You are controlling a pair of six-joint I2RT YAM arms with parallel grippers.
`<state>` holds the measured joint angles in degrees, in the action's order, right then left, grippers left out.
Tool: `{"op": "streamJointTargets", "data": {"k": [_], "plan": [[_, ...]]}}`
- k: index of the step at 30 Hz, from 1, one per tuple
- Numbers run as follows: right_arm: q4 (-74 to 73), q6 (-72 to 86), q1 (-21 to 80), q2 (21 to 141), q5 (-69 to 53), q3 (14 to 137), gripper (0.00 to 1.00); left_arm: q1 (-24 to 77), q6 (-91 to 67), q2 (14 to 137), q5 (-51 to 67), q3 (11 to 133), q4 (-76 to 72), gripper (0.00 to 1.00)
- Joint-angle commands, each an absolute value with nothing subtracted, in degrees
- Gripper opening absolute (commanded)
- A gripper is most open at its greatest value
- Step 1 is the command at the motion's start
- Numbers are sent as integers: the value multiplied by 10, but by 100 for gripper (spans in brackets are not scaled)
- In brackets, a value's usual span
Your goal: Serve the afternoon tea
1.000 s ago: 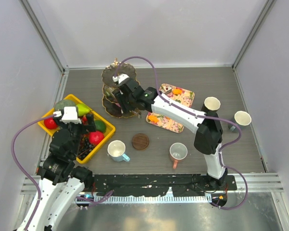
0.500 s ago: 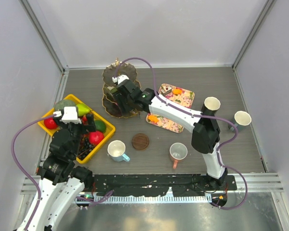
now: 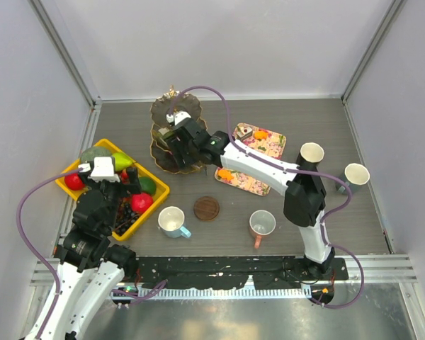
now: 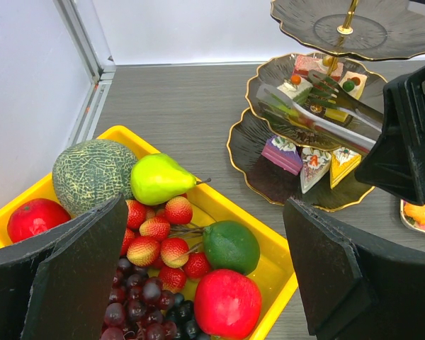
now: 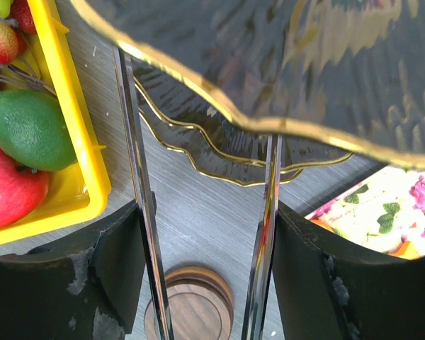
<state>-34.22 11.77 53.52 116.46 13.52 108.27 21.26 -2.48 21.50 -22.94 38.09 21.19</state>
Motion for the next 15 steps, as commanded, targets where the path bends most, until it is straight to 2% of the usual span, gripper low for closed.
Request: {"op": "streamJointTargets", "data": {"k": [1, 15], "plan": [[-311, 128, 536, 1099, 127, 1067, 68, 210, -21, 213, -233, 381, 179, 99], [-315, 128, 538, 1045, 122, 1016, 69, 210, -21, 213, -233, 381, 180, 99]]}}
